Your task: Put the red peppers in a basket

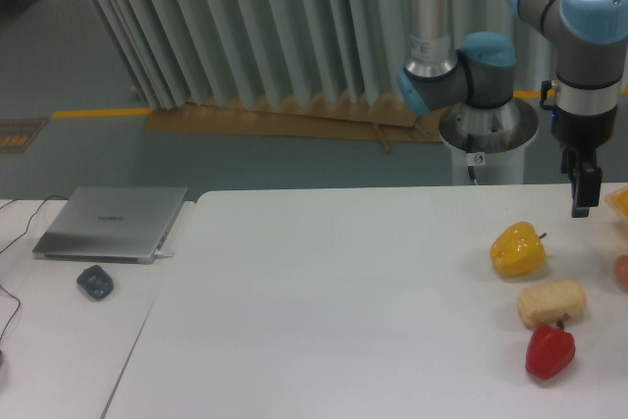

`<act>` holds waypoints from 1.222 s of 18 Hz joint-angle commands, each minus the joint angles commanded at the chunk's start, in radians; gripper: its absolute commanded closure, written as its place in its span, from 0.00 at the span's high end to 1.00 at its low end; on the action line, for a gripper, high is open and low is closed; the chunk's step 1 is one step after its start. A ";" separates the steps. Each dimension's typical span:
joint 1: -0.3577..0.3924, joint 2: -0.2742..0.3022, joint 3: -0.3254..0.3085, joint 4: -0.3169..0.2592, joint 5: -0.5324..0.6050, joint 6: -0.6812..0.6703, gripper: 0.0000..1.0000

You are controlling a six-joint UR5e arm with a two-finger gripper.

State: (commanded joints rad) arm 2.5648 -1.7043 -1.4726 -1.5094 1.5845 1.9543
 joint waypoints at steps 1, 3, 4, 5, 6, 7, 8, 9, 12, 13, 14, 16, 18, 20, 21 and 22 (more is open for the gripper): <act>0.000 -0.002 0.000 0.000 0.003 0.000 1.00; 0.000 -0.003 0.000 0.000 0.003 0.000 1.00; 0.000 -0.005 0.000 0.000 0.003 0.000 1.00; 0.000 -0.005 0.000 0.000 0.005 0.000 1.00; 0.000 -0.003 0.000 0.000 0.005 -0.002 1.00; 0.000 -0.003 0.000 -0.002 0.003 -0.002 1.00; 0.000 -0.003 0.000 -0.002 0.003 -0.002 1.00; -0.002 -0.003 0.000 -0.002 0.003 -0.006 1.00; -0.002 -0.002 0.000 -0.002 0.003 -0.011 1.00; -0.002 -0.002 -0.002 -0.002 0.005 -0.012 1.00; -0.002 -0.003 -0.002 0.000 0.005 -0.012 1.00; -0.002 -0.006 0.000 0.000 0.006 -0.014 1.00; -0.002 -0.008 0.000 0.003 0.017 -0.012 1.00; -0.006 -0.011 0.000 0.003 0.098 0.000 1.00; -0.017 -0.012 0.003 0.003 0.116 -0.002 1.00; -0.024 -0.014 0.003 0.003 0.115 -0.012 1.00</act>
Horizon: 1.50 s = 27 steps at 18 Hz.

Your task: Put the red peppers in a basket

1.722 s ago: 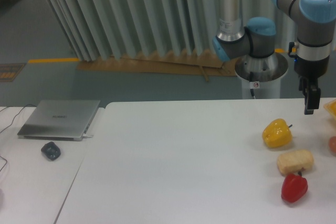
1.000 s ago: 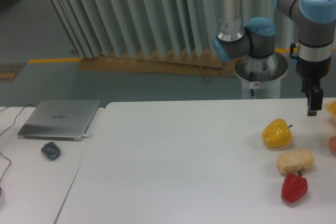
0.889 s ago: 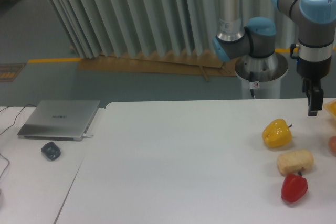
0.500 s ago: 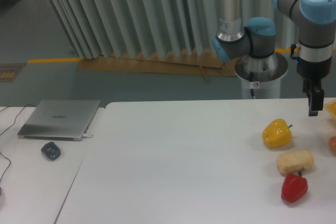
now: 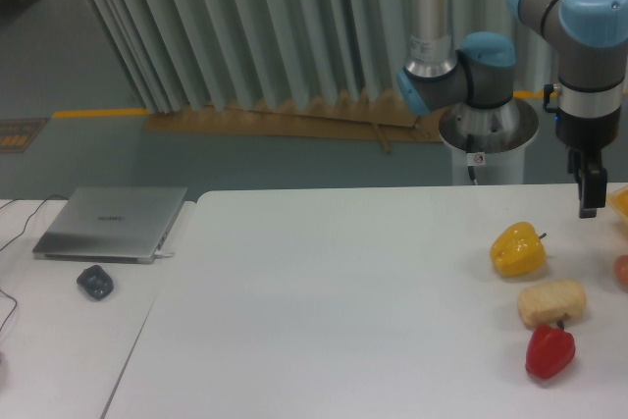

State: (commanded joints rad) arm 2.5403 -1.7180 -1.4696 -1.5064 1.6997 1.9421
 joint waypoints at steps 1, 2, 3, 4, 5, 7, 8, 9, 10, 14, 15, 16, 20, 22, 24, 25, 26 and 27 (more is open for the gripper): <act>0.000 -0.002 0.000 0.000 -0.002 -0.002 1.00; 0.000 -0.006 0.000 0.002 -0.002 -0.005 1.00; -0.002 -0.012 0.000 0.005 -0.003 -0.017 1.00; -0.003 -0.014 -0.003 0.008 -0.005 -0.043 1.00; -0.003 -0.014 -0.003 0.008 -0.015 -0.055 1.00; -0.005 -0.015 -0.005 0.009 -0.058 -0.063 1.00; -0.005 -0.015 -0.005 0.015 -0.070 -0.069 1.00; -0.006 -0.015 -0.008 0.021 -0.072 -0.081 1.00; -0.006 -0.017 -0.009 0.025 -0.071 -0.089 1.00; -0.006 -0.031 -0.011 0.037 -0.071 -0.092 1.00; -0.006 -0.034 -0.015 0.047 -0.069 -0.094 1.00; -0.008 -0.038 -0.017 0.057 -0.069 -0.094 1.00; -0.006 -0.069 -0.011 0.098 -0.072 -0.155 1.00; -0.009 -0.086 0.003 0.103 -0.071 -0.221 1.00; -0.015 -0.103 0.020 0.123 -0.071 -0.233 1.00; -0.017 -0.107 0.020 0.135 -0.069 -0.247 1.00; -0.017 -0.110 0.020 0.149 -0.071 -0.270 1.00; -0.020 -0.113 0.020 0.161 -0.071 -0.299 1.00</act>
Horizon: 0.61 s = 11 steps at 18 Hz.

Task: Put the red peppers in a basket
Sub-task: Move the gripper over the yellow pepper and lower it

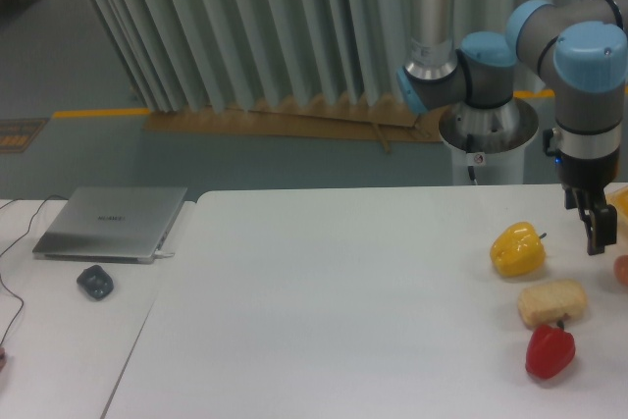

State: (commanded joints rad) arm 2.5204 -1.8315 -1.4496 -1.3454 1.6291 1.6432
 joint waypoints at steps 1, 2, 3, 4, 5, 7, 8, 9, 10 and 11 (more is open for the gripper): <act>-0.002 -0.002 0.000 0.008 0.000 -0.031 1.00; -0.003 -0.003 0.000 0.017 0.000 -0.066 1.00; -0.005 -0.011 0.000 0.029 -0.002 -0.106 1.00; -0.012 -0.014 0.000 0.044 -0.002 -0.147 1.00; -0.017 -0.015 -0.002 0.052 0.000 -0.163 1.00; -0.020 -0.017 -0.003 0.055 -0.002 -0.175 1.00; -0.021 -0.017 -0.003 0.057 -0.003 -0.192 1.00; -0.023 -0.017 -0.005 0.057 -0.005 -0.233 1.00; -0.029 -0.017 -0.005 0.057 -0.012 -0.288 1.00; -0.037 -0.018 -0.005 0.058 -0.012 -0.334 1.00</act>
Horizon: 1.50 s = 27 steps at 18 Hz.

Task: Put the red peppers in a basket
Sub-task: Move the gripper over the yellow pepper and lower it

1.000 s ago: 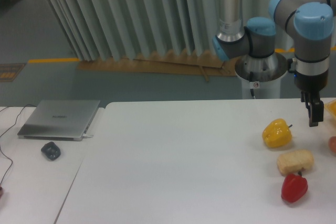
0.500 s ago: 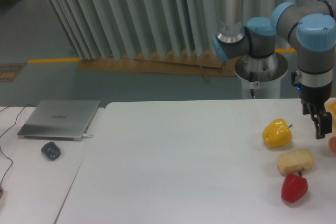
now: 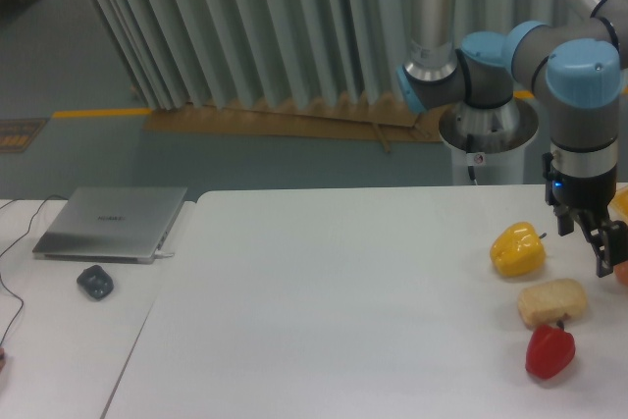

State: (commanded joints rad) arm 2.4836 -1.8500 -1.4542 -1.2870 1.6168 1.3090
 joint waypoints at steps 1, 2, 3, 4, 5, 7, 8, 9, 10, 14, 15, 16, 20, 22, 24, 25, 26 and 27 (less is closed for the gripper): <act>-0.005 -0.005 -0.002 0.000 0.000 -0.019 1.00; -0.012 -0.006 -0.002 0.002 -0.002 -0.033 1.00; -0.017 -0.009 -0.008 0.018 -0.002 -0.046 1.00; -0.020 -0.014 -0.009 0.043 -0.005 -0.077 1.00; -0.029 -0.015 -0.011 0.057 -0.008 -0.112 1.00; -0.034 -0.021 -0.011 0.060 -0.024 -0.140 1.00; -0.034 -0.021 -0.012 0.063 -0.034 -0.142 1.00; -0.034 -0.025 -0.014 0.067 -0.041 -0.145 1.00; -0.035 -0.026 -0.015 0.074 -0.041 -0.146 1.00; -0.037 -0.026 -0.018 0.114 -0.040 -0.217 1.00; -0.035 -0.026 -0.017 0.114 -0.040 -0.215 1.00; -0.035 -0.026 -0.017 0.114 -0.040 -0.220 1.00; -0.037 -0.040 -0.017 0.118 -0.032 -0.226 1.00; -0.035 -0.040 -0.017 0.153 -0.032 -0.224 1.00; -0.035 -0.034 -0.017 0.160 -0.034 -0.211 1.00; -0.035 -0.032 -0.015 0.160 -0.029 -0.212 1.00; -0.037 -0.031 -0.020 0.158 -0.023 -0.202 1.00; -0.037 -0.031 -0.023 0.156 -0.015 -0.179 1.00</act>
State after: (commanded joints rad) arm 2.4467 -1.8807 -1.4772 -1.1305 1.6014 1.1303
